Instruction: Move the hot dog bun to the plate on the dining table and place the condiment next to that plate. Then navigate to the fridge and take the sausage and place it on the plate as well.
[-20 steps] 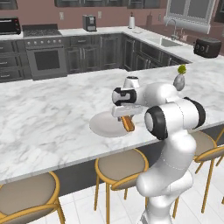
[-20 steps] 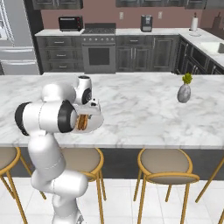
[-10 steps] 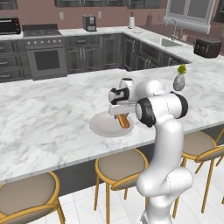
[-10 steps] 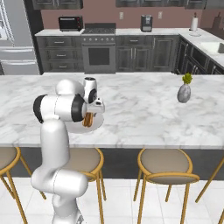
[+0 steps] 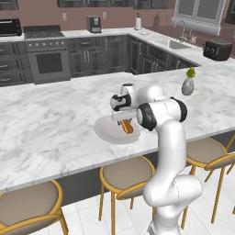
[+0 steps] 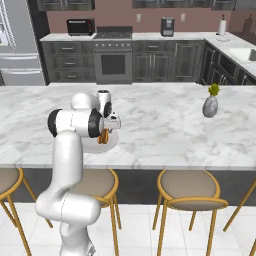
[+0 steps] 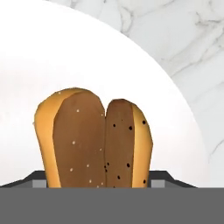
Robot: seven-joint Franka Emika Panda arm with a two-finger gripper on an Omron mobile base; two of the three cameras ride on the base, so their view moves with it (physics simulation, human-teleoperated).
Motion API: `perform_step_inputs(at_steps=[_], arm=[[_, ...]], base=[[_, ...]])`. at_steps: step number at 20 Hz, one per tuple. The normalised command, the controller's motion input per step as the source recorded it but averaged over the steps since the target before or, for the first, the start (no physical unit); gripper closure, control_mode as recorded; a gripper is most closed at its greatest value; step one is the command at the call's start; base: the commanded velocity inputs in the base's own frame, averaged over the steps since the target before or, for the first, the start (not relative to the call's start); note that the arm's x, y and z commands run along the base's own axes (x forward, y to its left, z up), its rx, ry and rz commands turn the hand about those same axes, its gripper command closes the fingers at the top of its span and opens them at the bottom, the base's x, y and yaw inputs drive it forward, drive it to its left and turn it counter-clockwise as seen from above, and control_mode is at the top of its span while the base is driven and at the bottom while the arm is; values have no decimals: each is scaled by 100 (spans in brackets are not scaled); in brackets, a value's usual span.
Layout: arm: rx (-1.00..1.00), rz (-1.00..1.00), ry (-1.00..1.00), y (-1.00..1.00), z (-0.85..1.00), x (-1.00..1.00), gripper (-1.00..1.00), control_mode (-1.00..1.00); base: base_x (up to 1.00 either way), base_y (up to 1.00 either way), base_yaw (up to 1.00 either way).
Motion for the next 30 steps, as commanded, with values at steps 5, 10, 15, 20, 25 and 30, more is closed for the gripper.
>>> perform_step_inputs(at_steps=[5, 10, 15, 20, 25, 30], arm=[[-5, 0, -1, 4, -26, 10, 100, -100], [-2, 0, -10, 0, -3, -13, -100, -100], [0, -1, -10, 0, 20, -44, -100, -100], [0, -4, -2, 0, 42, -47, -100, -100], [0, -5, -13, 0, 85, -73, -100, -100], [0, -1, -19, 0, 100, -92, -100, -100]], base=[[0, 0, 0], [0, 0, 0], [0, 0, 0], [0, 0, 0], [0, 0, 0], [0, 0, 0]])
